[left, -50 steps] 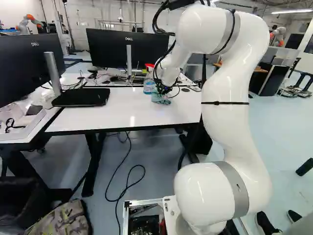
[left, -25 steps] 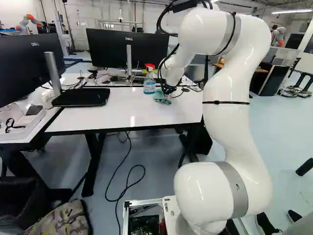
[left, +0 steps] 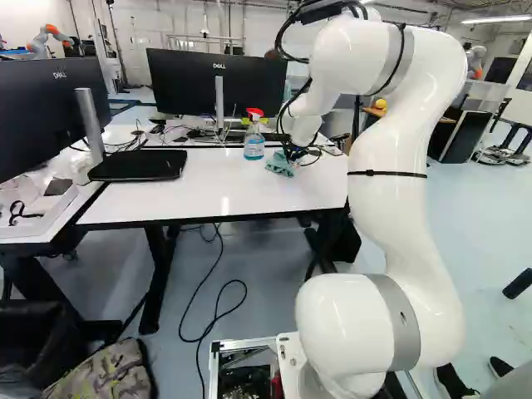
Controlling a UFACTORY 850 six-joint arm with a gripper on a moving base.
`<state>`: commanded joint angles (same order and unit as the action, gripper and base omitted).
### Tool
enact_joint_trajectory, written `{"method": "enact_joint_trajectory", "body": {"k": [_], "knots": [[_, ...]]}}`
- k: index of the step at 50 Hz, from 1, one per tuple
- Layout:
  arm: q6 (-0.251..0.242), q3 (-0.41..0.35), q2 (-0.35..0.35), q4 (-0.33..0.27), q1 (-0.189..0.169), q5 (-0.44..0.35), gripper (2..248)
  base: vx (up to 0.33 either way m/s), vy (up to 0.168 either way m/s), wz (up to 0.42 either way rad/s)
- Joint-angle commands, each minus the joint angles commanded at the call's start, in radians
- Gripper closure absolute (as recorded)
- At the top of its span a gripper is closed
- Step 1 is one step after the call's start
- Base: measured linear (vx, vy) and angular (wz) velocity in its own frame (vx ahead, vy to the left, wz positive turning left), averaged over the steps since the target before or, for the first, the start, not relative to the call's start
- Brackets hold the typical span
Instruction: Clean the table with the green towel
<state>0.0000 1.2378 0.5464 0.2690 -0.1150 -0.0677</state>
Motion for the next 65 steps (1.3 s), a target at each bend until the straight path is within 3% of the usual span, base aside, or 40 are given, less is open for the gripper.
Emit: {"method": "enact_joint_trajectory", "body": {"k": [9, 19, 53, 65], "knots": [[0.0, -0.023, -0.017, 0.0, -0.022, 0.0, 219, 0.0, 0.0, 0.0], [0.0, -0.068, -0.051, 0.0, -0.02, 0.0, 219, 0.0, 0.0, 0.0], [0.0, -0.181, -0.138, 0.0, 0.062, 0.0, 219, 0.0, 0.0, 0.0], [0.0, -0.178, -0.135, 0.0, 0.096, 0.0, 219, 0.0, 0.0, 0.0]]}}
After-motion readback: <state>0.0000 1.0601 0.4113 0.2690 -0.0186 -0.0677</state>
